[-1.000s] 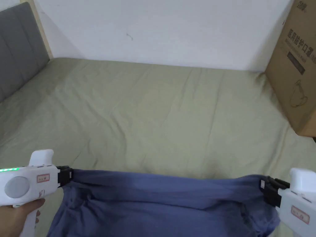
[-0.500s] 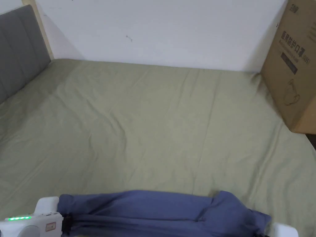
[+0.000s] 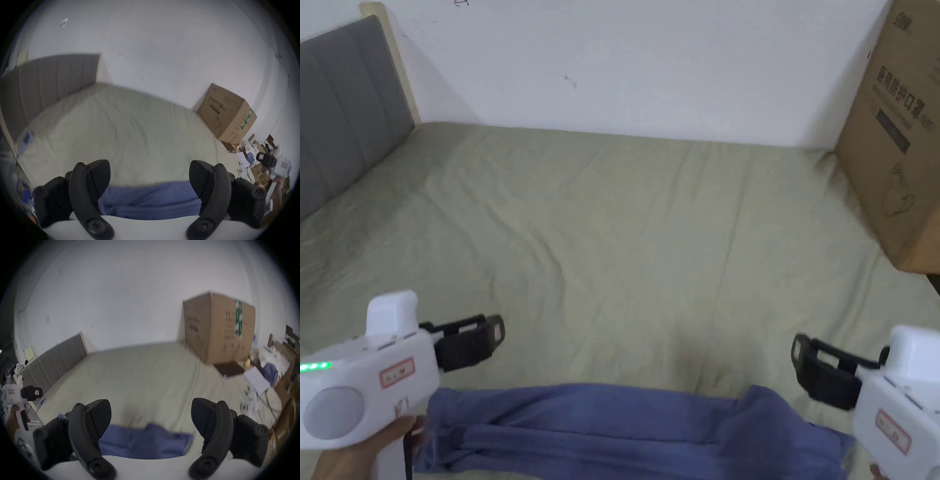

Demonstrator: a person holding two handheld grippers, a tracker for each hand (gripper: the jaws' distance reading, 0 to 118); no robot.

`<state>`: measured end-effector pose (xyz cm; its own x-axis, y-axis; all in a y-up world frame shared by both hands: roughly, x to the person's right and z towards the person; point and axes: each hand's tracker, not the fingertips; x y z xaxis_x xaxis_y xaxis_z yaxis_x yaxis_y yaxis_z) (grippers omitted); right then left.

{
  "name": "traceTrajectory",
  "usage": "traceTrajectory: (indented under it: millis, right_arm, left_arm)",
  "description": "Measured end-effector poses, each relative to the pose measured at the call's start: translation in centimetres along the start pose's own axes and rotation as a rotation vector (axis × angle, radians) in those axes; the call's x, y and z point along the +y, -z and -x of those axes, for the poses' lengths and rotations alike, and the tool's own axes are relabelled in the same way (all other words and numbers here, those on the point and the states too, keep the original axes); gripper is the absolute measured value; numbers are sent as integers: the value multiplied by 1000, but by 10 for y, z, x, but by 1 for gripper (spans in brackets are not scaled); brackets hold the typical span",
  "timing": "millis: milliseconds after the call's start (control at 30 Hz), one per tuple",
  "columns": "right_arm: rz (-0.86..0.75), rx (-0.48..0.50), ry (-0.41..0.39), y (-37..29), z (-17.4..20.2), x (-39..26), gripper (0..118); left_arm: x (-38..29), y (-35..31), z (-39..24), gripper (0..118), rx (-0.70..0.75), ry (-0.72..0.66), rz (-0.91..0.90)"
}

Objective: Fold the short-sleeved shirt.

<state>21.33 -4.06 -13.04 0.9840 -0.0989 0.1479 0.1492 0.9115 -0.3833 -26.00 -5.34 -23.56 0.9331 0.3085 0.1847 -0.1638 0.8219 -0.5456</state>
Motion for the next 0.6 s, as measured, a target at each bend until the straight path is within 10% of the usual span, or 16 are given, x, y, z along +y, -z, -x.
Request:
traceTrajectory:
  millis: [233,267,333,600]
  right_arm:
    - [-259,-107,-134,-14,51,44,90]
    - [-285,-123,-144,-14,55,45,71]
    - [-316,-155,-155,-15,63,46,0]
    - [-301,-112,-130,-10,64,44,0]
  left_arm:
    - [32,-15,-42,88,-18,62,-292]
    - [32,-17,-46,71,9,88,-332]
    - [30,-19,-56,0,69,149,-381]
    - [20,-5,-41,0,39,176,-272]
